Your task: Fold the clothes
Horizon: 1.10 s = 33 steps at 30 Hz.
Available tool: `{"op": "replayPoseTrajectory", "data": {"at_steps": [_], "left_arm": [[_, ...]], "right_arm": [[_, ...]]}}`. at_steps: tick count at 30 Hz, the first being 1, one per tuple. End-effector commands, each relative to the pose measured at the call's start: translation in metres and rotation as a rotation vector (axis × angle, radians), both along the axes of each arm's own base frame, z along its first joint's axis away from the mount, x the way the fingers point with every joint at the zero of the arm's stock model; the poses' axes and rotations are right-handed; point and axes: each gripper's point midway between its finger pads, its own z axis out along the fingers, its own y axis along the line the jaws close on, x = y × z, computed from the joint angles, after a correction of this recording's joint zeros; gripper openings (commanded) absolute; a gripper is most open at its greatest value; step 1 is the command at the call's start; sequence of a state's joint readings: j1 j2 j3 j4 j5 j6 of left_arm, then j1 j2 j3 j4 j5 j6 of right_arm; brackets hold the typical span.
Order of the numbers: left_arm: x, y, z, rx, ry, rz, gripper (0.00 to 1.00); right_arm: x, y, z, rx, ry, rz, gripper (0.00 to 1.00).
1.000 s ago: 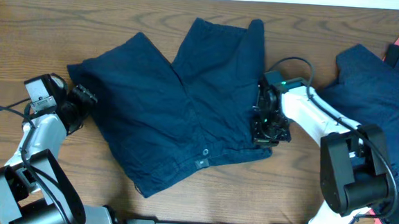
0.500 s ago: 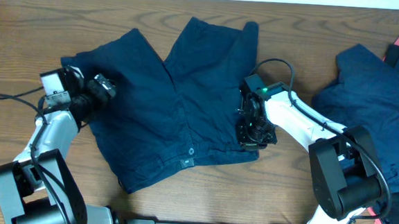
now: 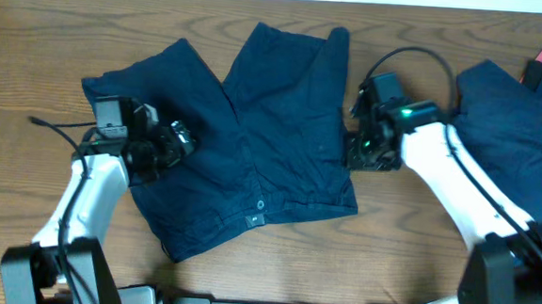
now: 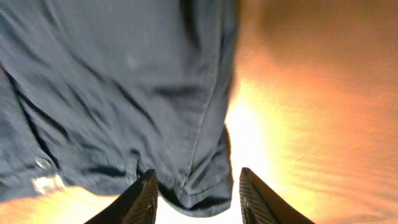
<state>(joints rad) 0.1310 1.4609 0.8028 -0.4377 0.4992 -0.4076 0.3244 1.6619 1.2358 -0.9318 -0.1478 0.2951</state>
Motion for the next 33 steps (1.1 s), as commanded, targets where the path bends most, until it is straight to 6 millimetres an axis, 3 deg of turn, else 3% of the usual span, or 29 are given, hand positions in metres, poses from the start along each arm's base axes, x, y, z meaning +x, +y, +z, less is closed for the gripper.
{"op": "replayPoseTrajectory", "data": {"at_steps": [1, 9, 20, 24, 29, 33], "left_arm": [[-0.008, -0.019, 0.006, 0.008, -0.011, -0.086, 0.98], [-0.051, -0.057, -0.012, -0.003, 0.149, -0.215, 0.98], [-0.089, -0.079, -0.033, -0.029, 0.303, -0.191, 0.98], [-0.097, -0.076, -0.040, -0.031, 0.367, -0.124, 0.98], [-0.106, -0.047, -0.058, 0.082, 0.460, -0.025, 0.98], [-0.099, -0.032, -0.065, 0.072, 0.473, 0.045, 0.98]], "right_arm": [[0.012, -0.016, 0.015, -0.013, -0.061, -0.034, 0.40], [0.016, -0.034, 0.016, -0.015, -0.059, -0.086, 0.41], [0.016, -0.035, 0.016, -0.015, -0.060, -0.087, 0.42], [0.016, -0.034, 0.016, -0.015, -0.060, -0.087, 0.42], [0.016, -0.035, 0.016, -0.016, -0.059, -0.087, 0.42], [0.015, -0.035, 0.016, -0.017, -0.054, -0.087, 0.42]]}}
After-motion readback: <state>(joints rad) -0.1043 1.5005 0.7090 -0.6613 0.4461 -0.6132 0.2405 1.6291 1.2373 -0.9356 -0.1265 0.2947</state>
